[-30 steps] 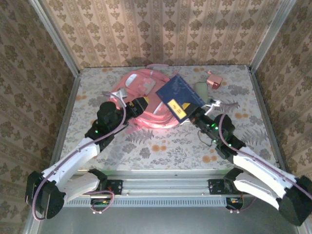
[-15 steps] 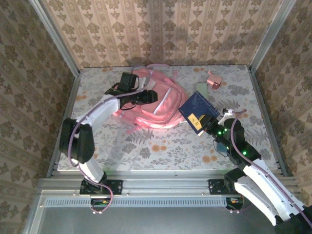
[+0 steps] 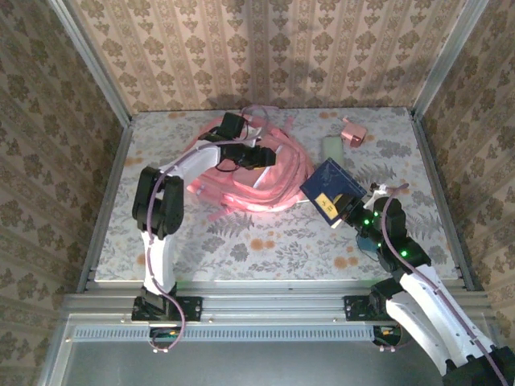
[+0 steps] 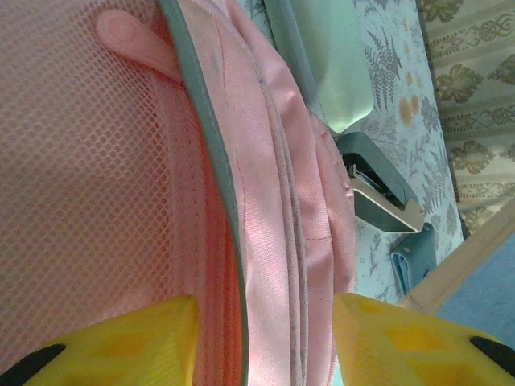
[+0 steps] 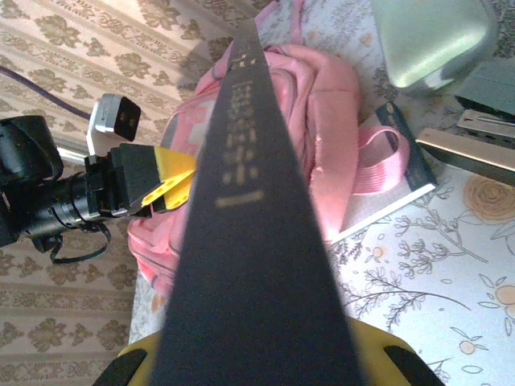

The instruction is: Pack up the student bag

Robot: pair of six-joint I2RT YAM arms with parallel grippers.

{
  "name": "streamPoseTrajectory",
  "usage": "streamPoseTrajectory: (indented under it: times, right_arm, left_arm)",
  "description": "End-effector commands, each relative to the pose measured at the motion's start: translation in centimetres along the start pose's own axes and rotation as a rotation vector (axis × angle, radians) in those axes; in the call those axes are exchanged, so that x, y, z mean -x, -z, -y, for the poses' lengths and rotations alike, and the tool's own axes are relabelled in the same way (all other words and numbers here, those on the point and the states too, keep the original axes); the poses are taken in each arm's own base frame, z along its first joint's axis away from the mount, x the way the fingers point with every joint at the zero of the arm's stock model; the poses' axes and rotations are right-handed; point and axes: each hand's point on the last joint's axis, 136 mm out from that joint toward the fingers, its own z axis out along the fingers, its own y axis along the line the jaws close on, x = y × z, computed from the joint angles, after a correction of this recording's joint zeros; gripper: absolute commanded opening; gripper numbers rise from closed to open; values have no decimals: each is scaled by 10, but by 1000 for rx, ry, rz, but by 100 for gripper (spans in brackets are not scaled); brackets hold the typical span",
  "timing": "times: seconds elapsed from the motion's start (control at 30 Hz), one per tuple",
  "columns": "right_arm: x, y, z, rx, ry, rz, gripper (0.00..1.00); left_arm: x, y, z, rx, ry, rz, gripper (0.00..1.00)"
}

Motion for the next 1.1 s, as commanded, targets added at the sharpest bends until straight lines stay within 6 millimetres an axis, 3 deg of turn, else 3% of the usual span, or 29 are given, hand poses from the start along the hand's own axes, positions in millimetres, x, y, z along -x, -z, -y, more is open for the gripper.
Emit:
streamPoseTrajectory:
  times: [0.0, 0.17, 0.37, 0.5, 0.63, 0.7, 0.9, 1.07]
  right_arm:
    - [5, 2, -13, 84, -20, 6, 0]
    - [6, -1, -4, 77, -41, 8, 0]
    - [8, -3, -3, 88, -87, 8, 0]
    - [6, -9, 1, 108, -138, -4, 0]
    - [4, -11, 2, 109, -125, -13, 0]
    - [6, -9, 0, 102, -92, -9, 0]
    - [16, -4, -8, 85, -17, 9, 0]
    - [20, -7, -14, 106, -23, 16, 0]
  left_arm:
    - [12, 1, 23, -80, -33, 4, 46]
    - [11, -15, 23, -57, -47, -31, 38]
    - [5, -33, -8, 59, -3, -83, 37]
    - [3, -36, -17, 154, -42, -103, 33]
    - [1, -36, -7, 176, -92, -127, 14]
    - [7, -25, 4, 168, -107, -107, 1]
    - [43, 52, 39, 149, -147, 52, 0]
    - [64, 122, 47, 88, -110, 201, 0]
